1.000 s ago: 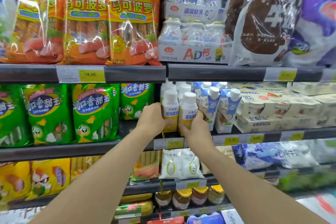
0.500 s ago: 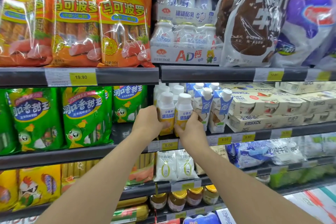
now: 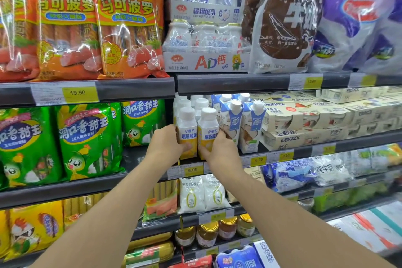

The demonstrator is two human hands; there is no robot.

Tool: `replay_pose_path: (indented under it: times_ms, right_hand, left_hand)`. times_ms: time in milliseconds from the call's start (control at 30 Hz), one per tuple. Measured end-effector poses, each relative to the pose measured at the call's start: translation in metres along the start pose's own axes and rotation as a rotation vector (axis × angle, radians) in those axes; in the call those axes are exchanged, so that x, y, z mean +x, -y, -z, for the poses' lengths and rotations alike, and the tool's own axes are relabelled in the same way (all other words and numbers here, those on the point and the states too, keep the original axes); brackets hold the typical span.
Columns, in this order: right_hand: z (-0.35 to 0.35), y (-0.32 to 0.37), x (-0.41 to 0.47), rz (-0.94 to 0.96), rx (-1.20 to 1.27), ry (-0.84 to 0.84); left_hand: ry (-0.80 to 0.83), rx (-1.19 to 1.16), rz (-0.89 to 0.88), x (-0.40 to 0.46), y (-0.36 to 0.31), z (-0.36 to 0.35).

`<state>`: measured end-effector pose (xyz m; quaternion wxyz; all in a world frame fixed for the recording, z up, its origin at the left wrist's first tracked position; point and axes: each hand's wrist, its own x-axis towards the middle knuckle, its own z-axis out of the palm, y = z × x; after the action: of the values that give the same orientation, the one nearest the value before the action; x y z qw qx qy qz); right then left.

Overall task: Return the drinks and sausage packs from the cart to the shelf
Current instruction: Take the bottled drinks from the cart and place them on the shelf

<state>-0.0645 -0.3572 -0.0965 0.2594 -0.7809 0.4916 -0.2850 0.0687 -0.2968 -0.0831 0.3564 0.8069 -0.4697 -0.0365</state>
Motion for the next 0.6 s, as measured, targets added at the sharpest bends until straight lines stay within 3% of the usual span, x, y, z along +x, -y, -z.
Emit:
replay_pose_path:
  times_ms: [333, 467, 533, 600]
  right_hand:
    - [0.004, -0.011, -0.016, 0.018, 0.079, -0.035]
    - [0.023, -0.027, -0.031, 0.077, -0.039, -0.032]
    - [0.04, -0.043, -0.036, 0.091, -0.127, -0.005]
    - [0.061, -0.064, -0.038, 0.083, -0.223, 0.046]
  left_hand:
    - [0.008, -0.004, 0.022, -0.004, -0.005, 0.0]
    - [0.061, 0.09, 0.131, -0.019, -0.001, -0.002]
    - [-0.055, 0.183, 0.094, -0.033, 0.0, -0.003]
    - [-0.175, 0.187, -0.053, -0.051, -0.013, -0.007]
